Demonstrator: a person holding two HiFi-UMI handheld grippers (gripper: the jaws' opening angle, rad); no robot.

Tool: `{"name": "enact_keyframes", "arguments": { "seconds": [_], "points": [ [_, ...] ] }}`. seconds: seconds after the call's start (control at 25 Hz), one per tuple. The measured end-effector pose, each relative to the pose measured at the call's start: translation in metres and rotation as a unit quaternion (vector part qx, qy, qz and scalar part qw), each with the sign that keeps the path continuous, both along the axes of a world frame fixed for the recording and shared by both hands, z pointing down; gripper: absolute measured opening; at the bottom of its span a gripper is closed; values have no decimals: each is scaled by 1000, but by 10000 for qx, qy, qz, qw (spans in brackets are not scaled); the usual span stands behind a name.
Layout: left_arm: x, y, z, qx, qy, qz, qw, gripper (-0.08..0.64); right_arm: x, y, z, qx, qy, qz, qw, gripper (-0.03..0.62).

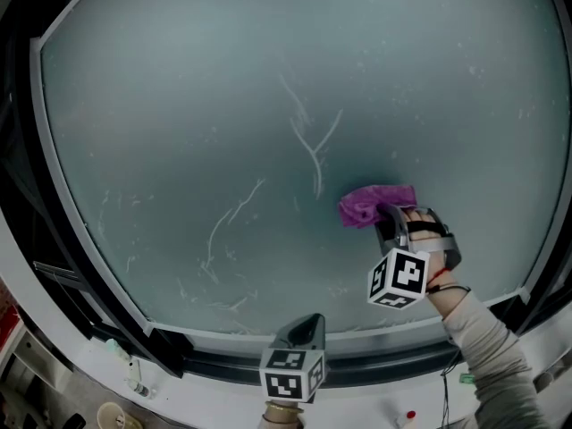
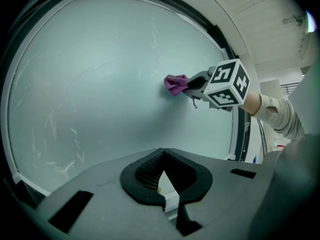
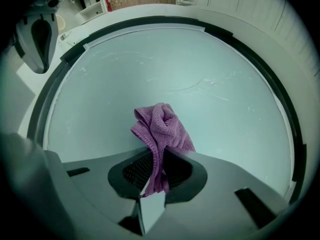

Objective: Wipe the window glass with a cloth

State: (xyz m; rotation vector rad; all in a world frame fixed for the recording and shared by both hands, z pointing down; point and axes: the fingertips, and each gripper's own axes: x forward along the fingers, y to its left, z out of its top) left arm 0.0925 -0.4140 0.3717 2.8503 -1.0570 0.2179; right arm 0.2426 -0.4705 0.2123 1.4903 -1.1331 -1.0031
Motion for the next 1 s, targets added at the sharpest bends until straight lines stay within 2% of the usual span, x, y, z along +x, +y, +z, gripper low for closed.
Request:
{"name": "enact_keyframes", "arguments": {
  "seconds": [0.44,0.56,0.84,1.0],
  "points": [
    [-5,6,4,-36,10,-50,10000,5,-2,0,111,-991,-188,51,9949,49],
    [-8,6,8,-82,9,-68,9999,5,-3,-2,135,-1176,-107,85,9930,49],
    [-17,6,15,-141,-4,-131,9998,5,-5,-4,149,-1235,-277,104,9919,49],
    [-21,8,14,-113,28,-136,9998,5,-15,4,144,-969,-807,-109,9920,49]
  ]
}}
